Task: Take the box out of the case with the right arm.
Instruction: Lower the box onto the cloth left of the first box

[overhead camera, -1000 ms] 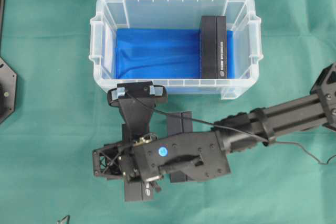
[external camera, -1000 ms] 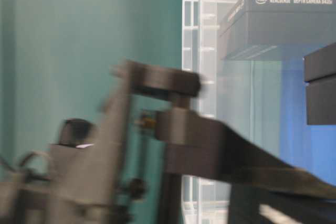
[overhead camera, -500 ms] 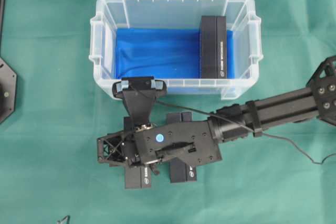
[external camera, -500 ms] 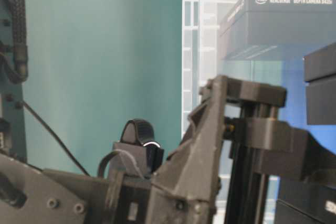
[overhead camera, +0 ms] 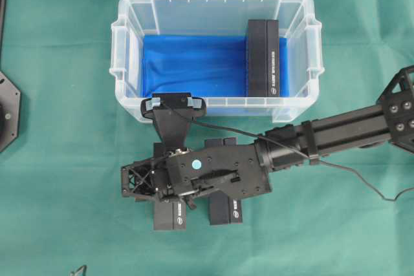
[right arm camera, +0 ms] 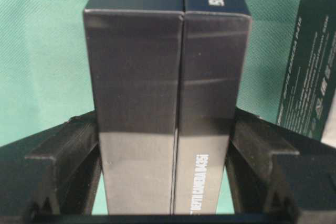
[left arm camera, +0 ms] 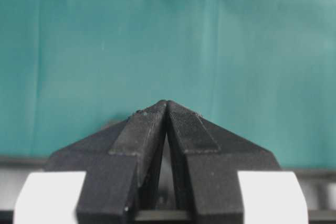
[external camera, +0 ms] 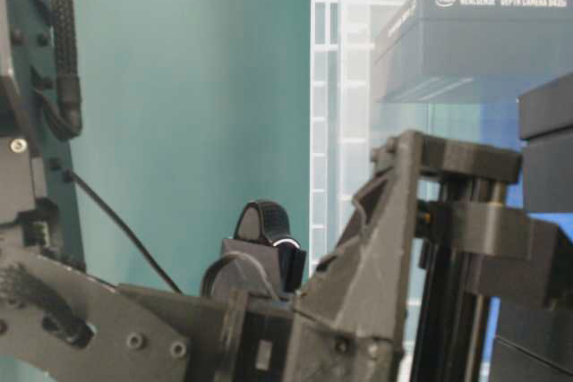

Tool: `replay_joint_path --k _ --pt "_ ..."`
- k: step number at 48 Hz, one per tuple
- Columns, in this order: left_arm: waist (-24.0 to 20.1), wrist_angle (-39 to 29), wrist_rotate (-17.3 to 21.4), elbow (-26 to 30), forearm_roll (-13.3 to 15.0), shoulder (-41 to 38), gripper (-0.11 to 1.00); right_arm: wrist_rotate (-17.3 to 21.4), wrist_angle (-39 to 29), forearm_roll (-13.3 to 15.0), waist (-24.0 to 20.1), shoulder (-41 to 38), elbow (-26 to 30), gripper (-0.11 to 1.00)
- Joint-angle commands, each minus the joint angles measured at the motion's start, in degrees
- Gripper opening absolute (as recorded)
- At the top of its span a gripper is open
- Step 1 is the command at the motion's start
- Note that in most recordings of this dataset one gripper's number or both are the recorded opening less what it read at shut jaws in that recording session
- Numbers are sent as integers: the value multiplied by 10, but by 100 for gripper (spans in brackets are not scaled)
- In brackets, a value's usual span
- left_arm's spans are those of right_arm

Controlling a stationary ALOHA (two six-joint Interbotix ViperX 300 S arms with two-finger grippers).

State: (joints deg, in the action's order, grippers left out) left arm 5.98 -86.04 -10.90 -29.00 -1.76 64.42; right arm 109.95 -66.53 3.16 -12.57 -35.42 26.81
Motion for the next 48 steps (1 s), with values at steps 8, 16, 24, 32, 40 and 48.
replay_joint_path --k 8,16,24,32,40,48 --pt "-3 53 13 -4 -3 -11 2 -10 4 -1 0 17 7 68" --pt "-2 83 22 -11 -3 -12 2 -12 0 0 1 18 8 76" --pt "-2 101 23 -20 -3 -30 2 -12 -10 1 1 21 8 89" --pt "-3 105 22 -29 -3 -54 2 -11 -27 4 1 31 8 88" --pt "-3 107 22 -29 -3 -57 2 -9 -37 4 1 39 7 88" --pt "-2 114 22 -25 -3 -48 2 -8 -38 4 1 50 11 88"
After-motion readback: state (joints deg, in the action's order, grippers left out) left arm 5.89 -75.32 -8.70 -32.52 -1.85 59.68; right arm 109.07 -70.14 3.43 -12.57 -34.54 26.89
